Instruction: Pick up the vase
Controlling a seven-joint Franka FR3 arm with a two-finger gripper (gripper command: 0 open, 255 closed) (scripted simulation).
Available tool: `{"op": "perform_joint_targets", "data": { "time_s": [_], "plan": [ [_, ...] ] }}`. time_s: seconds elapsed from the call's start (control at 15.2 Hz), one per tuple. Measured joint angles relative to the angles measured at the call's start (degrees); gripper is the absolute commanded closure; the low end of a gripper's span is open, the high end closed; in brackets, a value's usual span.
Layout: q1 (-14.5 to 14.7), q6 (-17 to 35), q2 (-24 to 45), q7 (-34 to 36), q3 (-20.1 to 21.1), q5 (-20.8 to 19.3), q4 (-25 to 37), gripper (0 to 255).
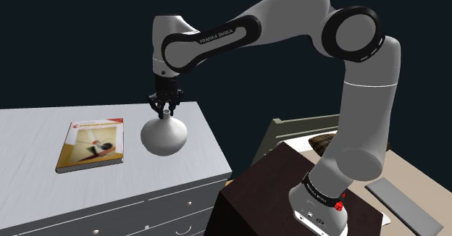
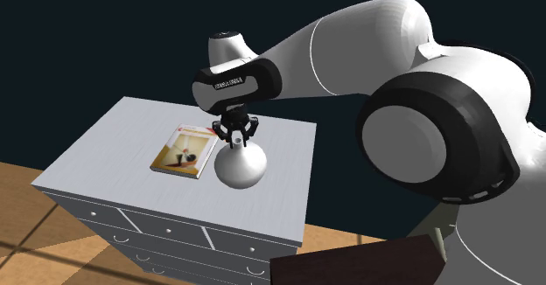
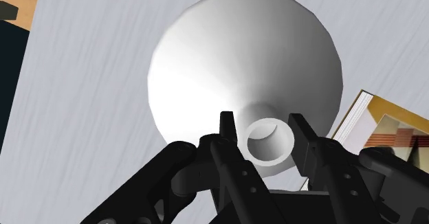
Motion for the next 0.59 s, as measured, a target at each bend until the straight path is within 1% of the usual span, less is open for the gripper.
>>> {"op": "perform_joint_targets", "data": {
  "time_s": [0.26, 0.59],
  "plan": [
    [0.0, -0.8, -0.3, 0.0, 0.1, 0.1, 0.3, 255],
    [-0.2, -3.8, -1.9, -0.3, 0.4, 0.8, 1.9, 255]
  ]
}}
